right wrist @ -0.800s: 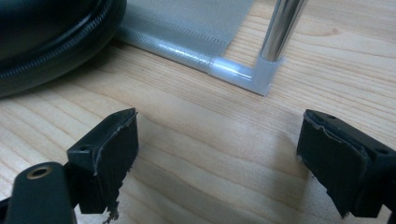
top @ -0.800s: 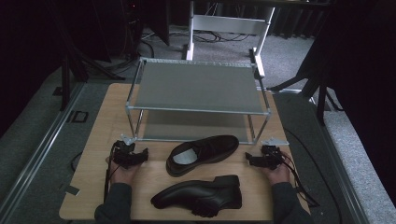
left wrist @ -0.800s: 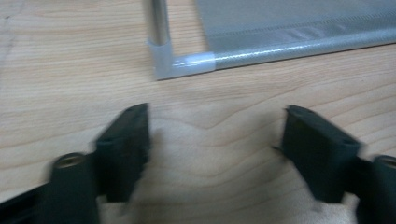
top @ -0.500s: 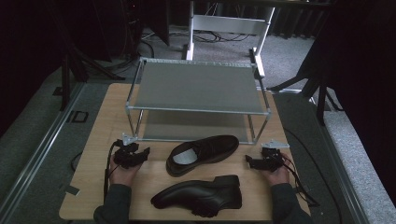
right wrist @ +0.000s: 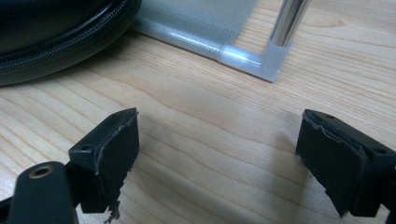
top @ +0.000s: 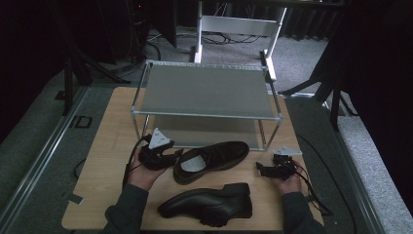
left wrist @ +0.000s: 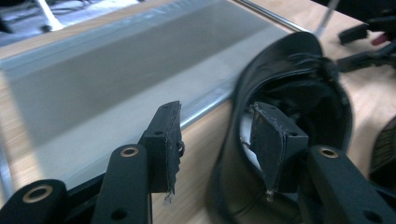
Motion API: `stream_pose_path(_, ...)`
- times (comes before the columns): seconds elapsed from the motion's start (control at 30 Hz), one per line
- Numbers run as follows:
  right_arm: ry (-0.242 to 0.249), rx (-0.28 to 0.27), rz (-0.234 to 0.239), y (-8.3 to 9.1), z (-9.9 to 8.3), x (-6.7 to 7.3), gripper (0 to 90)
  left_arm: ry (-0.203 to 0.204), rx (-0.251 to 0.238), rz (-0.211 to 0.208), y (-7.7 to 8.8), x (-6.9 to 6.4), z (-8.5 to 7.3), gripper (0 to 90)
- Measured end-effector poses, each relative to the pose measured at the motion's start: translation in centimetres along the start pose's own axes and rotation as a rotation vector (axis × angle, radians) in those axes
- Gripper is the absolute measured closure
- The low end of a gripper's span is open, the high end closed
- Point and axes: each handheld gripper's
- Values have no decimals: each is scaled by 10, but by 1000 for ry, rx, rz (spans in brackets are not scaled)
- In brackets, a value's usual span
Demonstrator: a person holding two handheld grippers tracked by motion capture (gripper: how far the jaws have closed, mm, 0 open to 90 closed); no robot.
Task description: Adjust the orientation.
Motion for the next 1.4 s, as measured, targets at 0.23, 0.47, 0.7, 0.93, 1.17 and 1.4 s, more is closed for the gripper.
stream_pose_path(0.23,-2,0,-2,0,0,0,133,-25,79,-109,-33,4,10,647)
stream_pose_path(0.47,-2,-1,-2,0,0,0,133,-52,164,-180,-57,8,12,741)
stream_pose_path(0.7,-2,-1,-2,0,0,0,134,-33,158,-146,-55,7,8,848)
stream_pose_path(0.93,-3,-2,-2,0,0,0,135,21,141,-64,-36,9,-4,850)
stream_pose_path(1.17,2,-13,0,6,-2,4,365,144,151,26,2,22,-39,848)
stream_pose_path(1.4,102,-35,35,36,4,32,519,213,151,47,28,19,-67,843)
Point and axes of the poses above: each handheld gripper's, and its own axes: y roughly backward along the jaws, z roughly out of its top, x roughly to its left, and after that the axes turned 14 degrees about -y, right-handed
